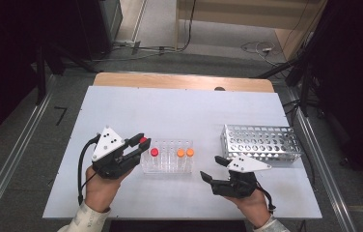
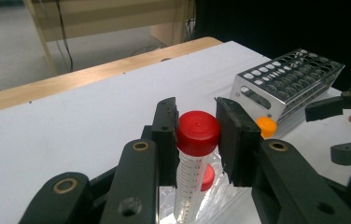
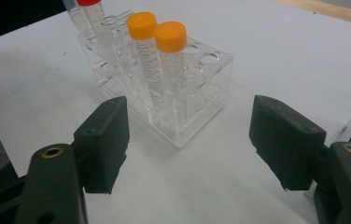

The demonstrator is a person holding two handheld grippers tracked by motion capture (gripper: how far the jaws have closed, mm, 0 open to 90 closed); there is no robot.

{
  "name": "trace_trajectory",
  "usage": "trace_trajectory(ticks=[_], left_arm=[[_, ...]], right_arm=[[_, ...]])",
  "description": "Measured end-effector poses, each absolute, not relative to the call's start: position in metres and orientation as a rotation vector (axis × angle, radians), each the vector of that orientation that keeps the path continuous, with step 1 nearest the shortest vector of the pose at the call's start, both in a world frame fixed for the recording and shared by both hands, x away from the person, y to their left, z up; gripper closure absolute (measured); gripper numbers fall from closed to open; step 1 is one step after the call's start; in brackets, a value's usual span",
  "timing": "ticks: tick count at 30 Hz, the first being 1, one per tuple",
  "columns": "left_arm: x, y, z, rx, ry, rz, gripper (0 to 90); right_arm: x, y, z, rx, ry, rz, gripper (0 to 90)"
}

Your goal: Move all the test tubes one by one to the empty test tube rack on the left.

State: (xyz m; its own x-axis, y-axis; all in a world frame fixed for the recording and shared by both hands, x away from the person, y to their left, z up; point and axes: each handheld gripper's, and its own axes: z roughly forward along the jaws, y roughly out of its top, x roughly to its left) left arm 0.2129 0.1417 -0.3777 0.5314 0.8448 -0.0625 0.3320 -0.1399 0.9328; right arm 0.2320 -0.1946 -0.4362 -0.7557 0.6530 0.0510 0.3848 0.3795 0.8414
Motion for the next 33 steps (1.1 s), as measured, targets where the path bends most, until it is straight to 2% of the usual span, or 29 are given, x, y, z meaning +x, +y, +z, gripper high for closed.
trace_trajectory(ticks=[33], left_arm=[[0.218, 0.136, -0.408, 1.756, 1.050, 0.603, 67.6]], right_arm=[[0.233, -0.195, -0.437, 0.913, 2.355, 1.308, 27.5]])
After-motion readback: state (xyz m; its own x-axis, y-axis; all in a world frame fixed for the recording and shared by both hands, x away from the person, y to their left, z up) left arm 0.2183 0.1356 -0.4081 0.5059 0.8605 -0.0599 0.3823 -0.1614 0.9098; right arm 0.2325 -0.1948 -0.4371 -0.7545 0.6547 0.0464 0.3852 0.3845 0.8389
